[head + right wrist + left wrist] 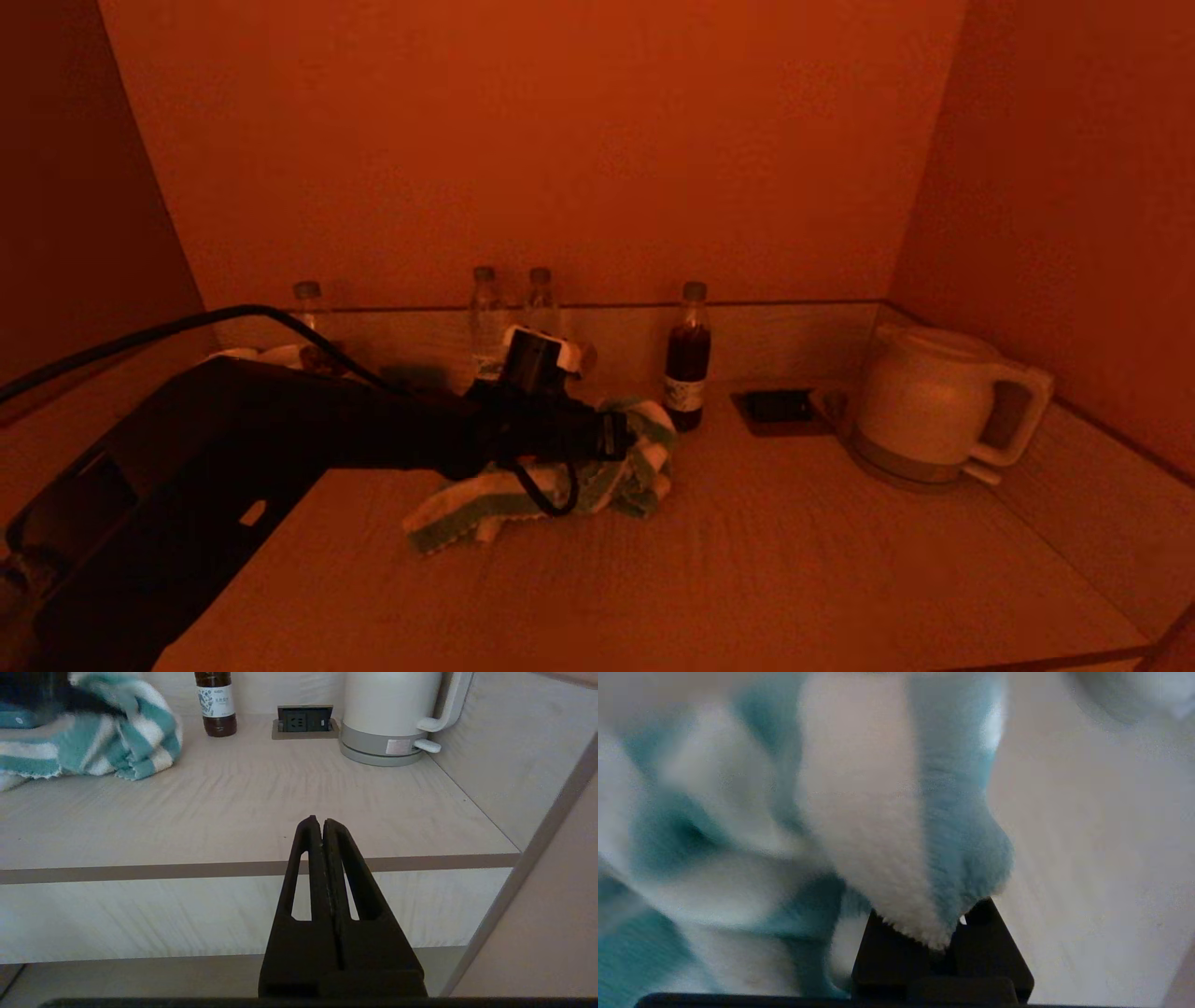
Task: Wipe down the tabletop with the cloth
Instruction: Sweep the stains on the table
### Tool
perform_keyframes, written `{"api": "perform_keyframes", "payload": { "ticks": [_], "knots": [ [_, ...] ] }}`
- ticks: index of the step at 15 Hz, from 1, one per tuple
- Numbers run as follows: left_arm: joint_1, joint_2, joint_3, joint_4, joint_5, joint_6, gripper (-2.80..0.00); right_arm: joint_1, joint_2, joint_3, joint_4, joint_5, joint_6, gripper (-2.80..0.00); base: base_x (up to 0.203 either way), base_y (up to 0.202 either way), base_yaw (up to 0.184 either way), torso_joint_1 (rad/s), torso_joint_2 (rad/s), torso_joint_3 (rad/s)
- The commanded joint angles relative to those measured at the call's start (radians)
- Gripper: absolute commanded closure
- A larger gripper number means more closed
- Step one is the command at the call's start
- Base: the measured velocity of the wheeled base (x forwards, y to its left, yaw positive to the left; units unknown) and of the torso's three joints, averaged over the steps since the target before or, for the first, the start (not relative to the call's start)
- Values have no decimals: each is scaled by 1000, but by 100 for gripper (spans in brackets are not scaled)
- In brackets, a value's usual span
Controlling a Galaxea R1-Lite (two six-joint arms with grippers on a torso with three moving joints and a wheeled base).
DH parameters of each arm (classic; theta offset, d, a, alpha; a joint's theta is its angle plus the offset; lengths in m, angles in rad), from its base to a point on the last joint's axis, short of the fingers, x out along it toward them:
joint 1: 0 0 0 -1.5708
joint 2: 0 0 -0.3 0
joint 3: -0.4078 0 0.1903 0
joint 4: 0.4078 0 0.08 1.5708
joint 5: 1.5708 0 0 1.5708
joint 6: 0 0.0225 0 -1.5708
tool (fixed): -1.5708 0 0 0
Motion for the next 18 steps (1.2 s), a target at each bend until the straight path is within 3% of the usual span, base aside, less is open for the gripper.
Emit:
{"api": "perform_keyframes", "payload": {
  "ticks": [1,11,14,16,18],
  "knots": [
    [0,16,-5,12,10,-2,0,0,0,0,0,0,-1,0,0,0,0,0,0,0],
    [0,51,-22,102,103,-5,0,0,0,0,0,0,-1,0,0,0,0,0,0,0],
    [2,114,-121,209,213,-9,0,0,0,0,0,0,-1,0,0,0,0,0,0,0],
    [2,126,-142,232,232,-11,0,0,0,0,0,0,-1,0,0,0,0,0,0,0],
    [2,144,-147,224,291,-7,0,0,0,0,0,-1,-1,0,0,0,0,0,0,0]
  ]
}}
